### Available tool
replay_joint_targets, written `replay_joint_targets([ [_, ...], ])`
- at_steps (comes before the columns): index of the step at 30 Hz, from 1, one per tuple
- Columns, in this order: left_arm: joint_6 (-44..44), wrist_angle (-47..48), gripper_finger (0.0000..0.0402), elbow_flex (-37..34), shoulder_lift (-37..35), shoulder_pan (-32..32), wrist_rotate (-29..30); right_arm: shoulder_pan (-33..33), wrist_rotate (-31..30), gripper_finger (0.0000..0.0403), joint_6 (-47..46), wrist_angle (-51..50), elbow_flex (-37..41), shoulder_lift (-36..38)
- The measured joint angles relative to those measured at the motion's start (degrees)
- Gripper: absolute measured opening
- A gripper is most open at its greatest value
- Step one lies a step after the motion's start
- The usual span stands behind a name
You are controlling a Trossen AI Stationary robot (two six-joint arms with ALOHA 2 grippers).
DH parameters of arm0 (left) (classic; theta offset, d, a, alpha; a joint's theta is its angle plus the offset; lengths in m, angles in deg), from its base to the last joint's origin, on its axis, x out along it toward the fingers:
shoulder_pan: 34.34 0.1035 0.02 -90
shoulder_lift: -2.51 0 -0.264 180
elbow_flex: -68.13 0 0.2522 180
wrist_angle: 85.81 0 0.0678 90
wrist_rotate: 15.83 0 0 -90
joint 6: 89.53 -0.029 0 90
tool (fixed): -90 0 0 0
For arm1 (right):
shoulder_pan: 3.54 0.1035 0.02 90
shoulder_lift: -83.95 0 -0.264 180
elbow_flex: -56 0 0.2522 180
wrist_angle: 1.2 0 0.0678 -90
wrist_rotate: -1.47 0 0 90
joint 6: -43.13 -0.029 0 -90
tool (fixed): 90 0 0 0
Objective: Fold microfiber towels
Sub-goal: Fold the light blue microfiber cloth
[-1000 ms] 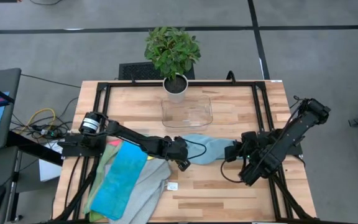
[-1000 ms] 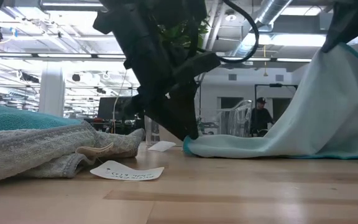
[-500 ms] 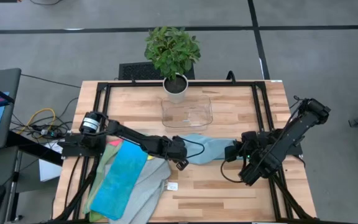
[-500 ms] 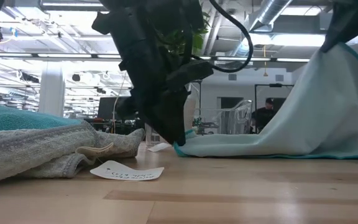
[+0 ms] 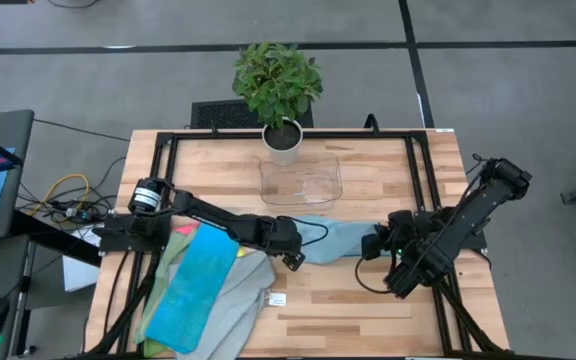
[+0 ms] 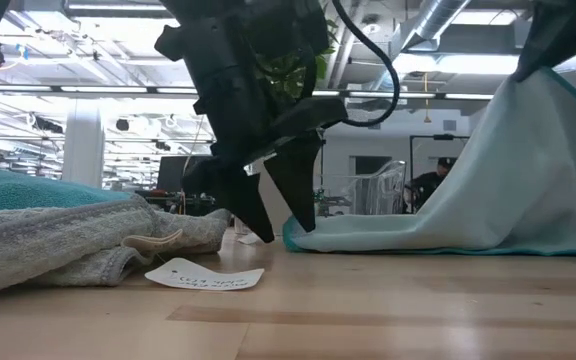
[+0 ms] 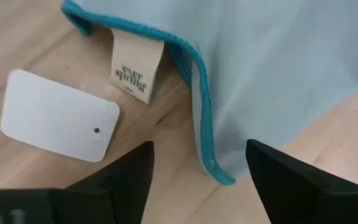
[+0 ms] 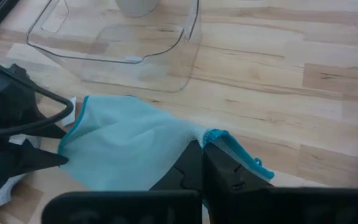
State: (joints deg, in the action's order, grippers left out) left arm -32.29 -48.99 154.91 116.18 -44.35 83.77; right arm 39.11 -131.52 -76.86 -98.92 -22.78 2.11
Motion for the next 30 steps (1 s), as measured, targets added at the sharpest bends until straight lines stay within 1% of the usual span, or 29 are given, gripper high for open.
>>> replay_joint_targets([
  [3, 1.4, 0.0, 0.0249, 0.0, 0.0, 0.3, -0.1, 0.0, 0.0, 0.0022, 0.0, 0.0, 0.0, 0.0],
  [5, 2.0, -0.4, 0.0236, 0.0, 0.4, 0.3, -0.3, 0.0, 0.0, 0.0024, 0.0, 0.0, 0.0, 0.0],
  [9, 2.6, -0.9, 0.0191, 0.0, 1.2, 0.1, -2.1, 0.0, -0.1, 0.0022, 0.0, 0.0, 0.0, 0.0],
  [11, 3.0, -0.9, 0.0166, 0.1, 1.6, 0.1, -1.7, 0.0, -0.2, 0.0022, 0.0, 0.0, 0.0, 0.0],
  [14, 3.7, -0.5, 0.0128, 0.1, 1.7, 0.2, -3.3, 0.0, -0.3, 0.0024, 0.0, -0.1, 0.0, 0.0],
  [20, 4.1, -0.5, 0.0061, 0.0, 1.3, 0.2, -3.4, 0.0, -0.4, 0.0022, 0.0, -0.4, 0.0, 0.0],
  [24, 4.1, -1.3, 0.0023, 0.0, 1.1, -0.2, -7.3, 0.0, -0.4, 0.0024, 0.0, -0.4, 0.0, 0.0],
  [27, 3.3, -1.4, 0.0005, 0.0, 0.2, -0.6, -9.7, 0.0, -0.4, 0.0025, 0.0, -0.5, 0.0, 0.0],
  [30, 3.2, -0.1, 0.0003, 0.0, -1.8, -0.8, -10.2, 0.2, -0.4, 0.0022, -0.2, -0.6, 0.0, 0.0],
])
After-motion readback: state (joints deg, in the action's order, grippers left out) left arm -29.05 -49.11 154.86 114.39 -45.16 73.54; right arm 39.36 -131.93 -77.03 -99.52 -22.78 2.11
